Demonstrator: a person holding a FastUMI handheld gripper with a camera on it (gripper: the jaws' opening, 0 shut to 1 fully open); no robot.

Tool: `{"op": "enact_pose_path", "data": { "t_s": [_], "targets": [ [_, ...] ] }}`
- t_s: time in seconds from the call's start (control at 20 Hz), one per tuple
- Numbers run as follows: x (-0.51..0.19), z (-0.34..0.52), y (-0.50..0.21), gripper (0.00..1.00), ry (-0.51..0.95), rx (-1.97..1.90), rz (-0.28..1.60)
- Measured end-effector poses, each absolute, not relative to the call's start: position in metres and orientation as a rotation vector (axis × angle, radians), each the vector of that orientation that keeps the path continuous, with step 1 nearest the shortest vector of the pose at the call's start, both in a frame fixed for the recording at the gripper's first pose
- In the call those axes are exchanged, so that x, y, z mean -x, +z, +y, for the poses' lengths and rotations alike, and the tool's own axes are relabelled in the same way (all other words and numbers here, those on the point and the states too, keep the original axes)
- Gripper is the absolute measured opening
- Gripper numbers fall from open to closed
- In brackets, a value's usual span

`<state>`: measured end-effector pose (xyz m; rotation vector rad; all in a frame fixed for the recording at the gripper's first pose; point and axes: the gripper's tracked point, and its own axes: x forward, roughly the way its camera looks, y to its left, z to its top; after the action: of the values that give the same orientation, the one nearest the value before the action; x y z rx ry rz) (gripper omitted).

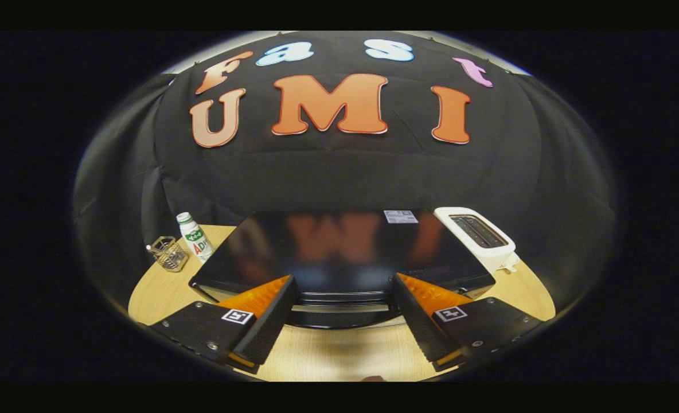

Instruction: Open the toaster oven, put the food inside, and close the toaster oven door.

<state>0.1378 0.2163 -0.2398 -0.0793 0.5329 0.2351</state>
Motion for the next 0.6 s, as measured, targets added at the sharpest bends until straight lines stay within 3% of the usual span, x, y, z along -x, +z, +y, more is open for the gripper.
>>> {"op": "enact_pose_path", "data": {
  "t_s": [0.6],
  "targets": [
    [-0.109, 0.21, -0.246, 0.99, 0.236, 0.057, 0.539]
  ]
}}
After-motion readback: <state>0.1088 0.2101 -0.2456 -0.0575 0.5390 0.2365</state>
